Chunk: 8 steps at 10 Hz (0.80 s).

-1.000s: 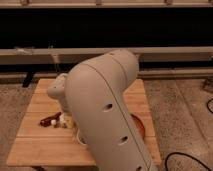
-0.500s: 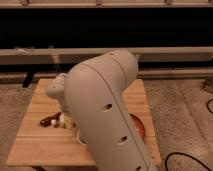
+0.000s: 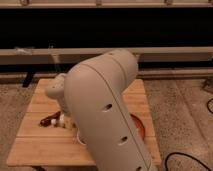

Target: Wipe the white sponge on the table

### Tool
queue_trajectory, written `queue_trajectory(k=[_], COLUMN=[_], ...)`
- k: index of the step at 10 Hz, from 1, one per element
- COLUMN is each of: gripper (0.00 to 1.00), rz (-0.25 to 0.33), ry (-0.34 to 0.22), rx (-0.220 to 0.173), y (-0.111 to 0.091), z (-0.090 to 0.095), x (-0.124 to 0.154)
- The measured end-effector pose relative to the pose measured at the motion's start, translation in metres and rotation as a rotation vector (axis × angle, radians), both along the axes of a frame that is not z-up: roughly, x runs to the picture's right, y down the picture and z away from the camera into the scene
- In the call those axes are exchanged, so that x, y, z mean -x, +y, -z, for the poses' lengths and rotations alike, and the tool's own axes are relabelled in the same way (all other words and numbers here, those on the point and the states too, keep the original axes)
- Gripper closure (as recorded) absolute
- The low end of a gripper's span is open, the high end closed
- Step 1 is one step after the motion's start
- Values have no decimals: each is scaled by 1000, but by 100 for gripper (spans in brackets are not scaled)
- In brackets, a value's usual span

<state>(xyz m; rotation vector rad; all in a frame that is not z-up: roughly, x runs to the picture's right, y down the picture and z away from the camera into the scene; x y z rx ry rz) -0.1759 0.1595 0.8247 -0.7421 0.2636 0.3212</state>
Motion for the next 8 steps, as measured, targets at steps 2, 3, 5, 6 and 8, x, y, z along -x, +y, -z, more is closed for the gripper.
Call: queue_trajectory(k=[2,3,5,6,8], gripper=[20,20,20,20,20], rz=[-52,-76,-140,-166,-251], ry=[6,6,9,4,-25], rx=[-21,-31,-56,-61,-87], y=[-34,-50,-100,-114,-144], z=[-10,-17,-42,-50,-72], x=[-4,-8,-19,-17,-1])
